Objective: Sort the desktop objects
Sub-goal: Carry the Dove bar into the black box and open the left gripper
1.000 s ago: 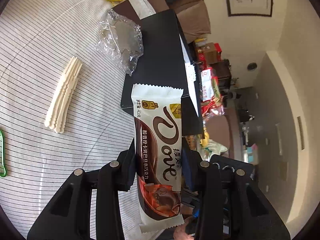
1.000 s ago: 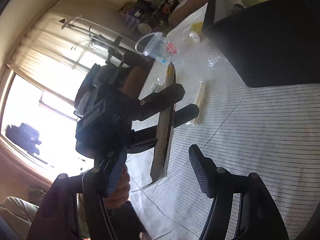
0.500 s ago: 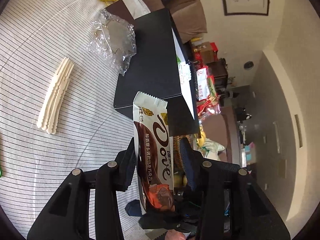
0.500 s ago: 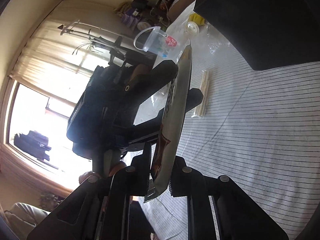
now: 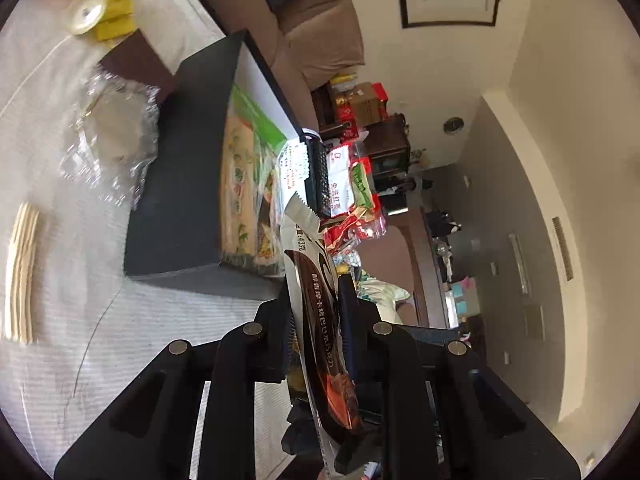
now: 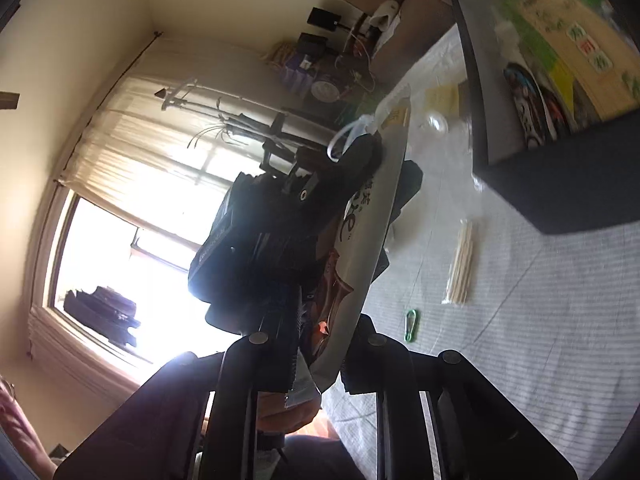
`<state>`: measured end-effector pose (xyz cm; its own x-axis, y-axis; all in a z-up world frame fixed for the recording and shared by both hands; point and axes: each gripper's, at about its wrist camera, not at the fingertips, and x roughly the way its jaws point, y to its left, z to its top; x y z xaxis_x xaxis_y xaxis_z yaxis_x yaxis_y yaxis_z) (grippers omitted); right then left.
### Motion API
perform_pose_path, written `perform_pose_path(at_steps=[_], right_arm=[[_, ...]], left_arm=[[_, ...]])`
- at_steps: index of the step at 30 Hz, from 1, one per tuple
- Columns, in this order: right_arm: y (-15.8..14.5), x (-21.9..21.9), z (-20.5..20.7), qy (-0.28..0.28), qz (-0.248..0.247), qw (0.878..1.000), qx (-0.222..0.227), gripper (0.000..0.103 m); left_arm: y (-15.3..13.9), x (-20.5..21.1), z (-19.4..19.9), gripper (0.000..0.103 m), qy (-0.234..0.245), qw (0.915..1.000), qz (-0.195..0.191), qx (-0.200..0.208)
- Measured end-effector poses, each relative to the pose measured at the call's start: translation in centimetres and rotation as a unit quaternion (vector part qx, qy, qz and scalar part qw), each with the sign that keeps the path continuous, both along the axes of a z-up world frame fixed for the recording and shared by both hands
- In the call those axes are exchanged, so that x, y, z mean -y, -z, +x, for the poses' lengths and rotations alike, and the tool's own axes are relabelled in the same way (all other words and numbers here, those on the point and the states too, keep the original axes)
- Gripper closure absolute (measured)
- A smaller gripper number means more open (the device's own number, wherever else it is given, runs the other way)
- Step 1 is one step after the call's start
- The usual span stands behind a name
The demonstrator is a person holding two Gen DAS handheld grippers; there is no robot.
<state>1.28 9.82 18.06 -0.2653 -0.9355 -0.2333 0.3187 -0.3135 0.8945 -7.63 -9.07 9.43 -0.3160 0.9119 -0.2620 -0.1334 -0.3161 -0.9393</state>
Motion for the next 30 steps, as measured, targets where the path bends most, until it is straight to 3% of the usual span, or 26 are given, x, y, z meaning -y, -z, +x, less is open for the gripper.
perform_pose_path(at_steps=[4, 7, 13, 17, 22, 25, 30], right_arm=[[-2.8, -2.0, -5.2, 0.014, 0.036, 0.999, -0.006, 0.086], [-2.9, -3.1, -9.3, 0.009, 0.054, 0.998, 0.013, 0.084], [1.3, -3.2, -14.0, -0.012, 0.095, 0.993, 0.064, 0.079], [3.9, -3.2, -14.8, -0.027, 0.129, 0.987, 0.091, 0.077], [5.2, -2.6, -15.7, -0.041, 0.189, 0.975, 0.110, 0.077], [5.4, -2.1, -16.0, -0.046, 0.216, 0.969, 0.115, 0.077], [5.8, -1.3, -15.9, -0.059, 0.261, 0.956, 0.121, 0.067]], left_arm=[[-3.0, -3.2, -6.0, 0.081, 0.020, 0.9976, -0.065, -0.014], [-3.6, -4.7, -9.5, 0.079, 0.024, 0.9937, -0.109, -0.009], [-1.5, -6.0, -12.5, 0.077, 0.032, 0.9835, -0.178, 0.005], [-0.4, -6.5, -12.5, 0.073, 0.045, 0.9709, -0.235, 0.000], [-1.0, -6.4, -12.3, 0.065, 0.039, 0.9660, -0.255, -0.017], [-1.6, -6.3, -12.5, 0.061, 0.032, 0.9581, -0.284, -0.020], [-3.0, -6.0, -12.6, 0.061, 0.024, 0.9603, -0.276, -0.030]])
